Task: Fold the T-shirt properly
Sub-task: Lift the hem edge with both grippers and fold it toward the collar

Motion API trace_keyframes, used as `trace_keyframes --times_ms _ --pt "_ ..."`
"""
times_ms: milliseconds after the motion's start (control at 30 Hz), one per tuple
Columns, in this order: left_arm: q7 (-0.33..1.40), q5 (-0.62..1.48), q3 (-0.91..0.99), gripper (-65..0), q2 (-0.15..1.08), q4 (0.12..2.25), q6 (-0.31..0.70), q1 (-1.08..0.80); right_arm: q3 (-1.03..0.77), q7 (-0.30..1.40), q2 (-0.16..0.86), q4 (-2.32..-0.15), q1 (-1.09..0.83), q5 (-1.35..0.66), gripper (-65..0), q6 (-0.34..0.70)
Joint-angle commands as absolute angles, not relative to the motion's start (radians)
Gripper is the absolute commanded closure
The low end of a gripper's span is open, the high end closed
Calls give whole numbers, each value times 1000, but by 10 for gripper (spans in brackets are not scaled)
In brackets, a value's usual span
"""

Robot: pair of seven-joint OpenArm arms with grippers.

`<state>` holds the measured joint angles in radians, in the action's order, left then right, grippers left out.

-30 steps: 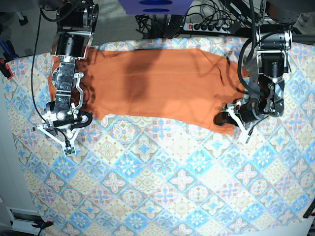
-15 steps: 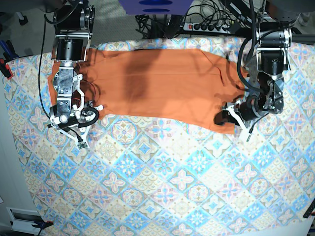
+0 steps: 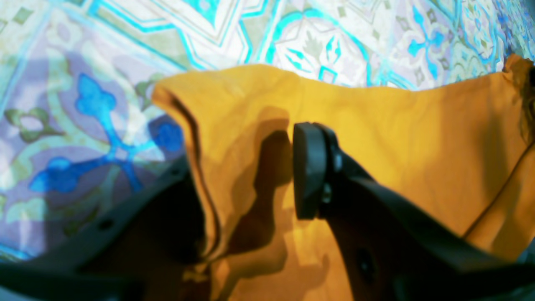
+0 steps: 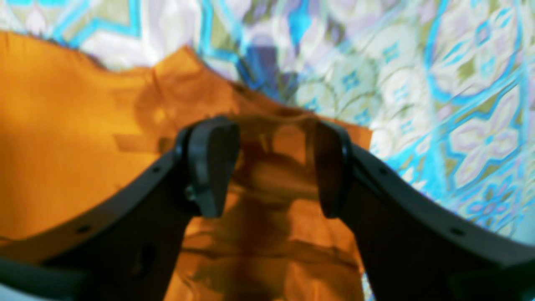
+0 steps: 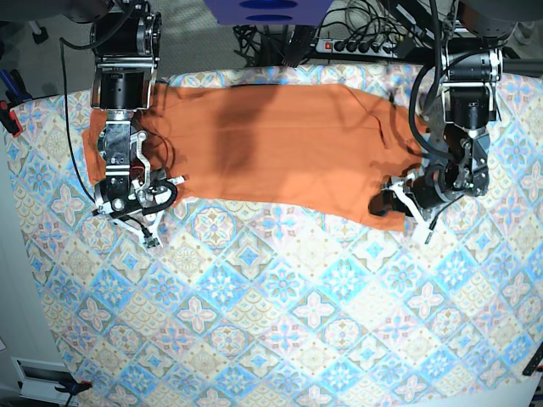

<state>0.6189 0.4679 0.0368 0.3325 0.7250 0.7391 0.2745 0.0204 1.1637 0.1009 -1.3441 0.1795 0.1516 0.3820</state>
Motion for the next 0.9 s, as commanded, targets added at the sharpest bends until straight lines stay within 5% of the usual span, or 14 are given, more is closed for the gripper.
trace_keyframes --times_ms 0,567,633,767,867 --pt "693 384 35 -222 344 720 698 269 47 1150 104 -1357 200 151 -315 383" --pt "690 384 36 -222 346 720 698 268 105 1081 104 -1110 265 151 -302 383" --pt "690 384 36 -222 346 720 698 268 107 1086 104 -1110 265 151 -247 383" --pt "690 384 33 -149 346 722 698 268 99 1095 105 -1113 265 151 -30 377" --pt "690 384 31 -93 346 722 698 268 99 1132 105 -1124 263 157 -2 375"
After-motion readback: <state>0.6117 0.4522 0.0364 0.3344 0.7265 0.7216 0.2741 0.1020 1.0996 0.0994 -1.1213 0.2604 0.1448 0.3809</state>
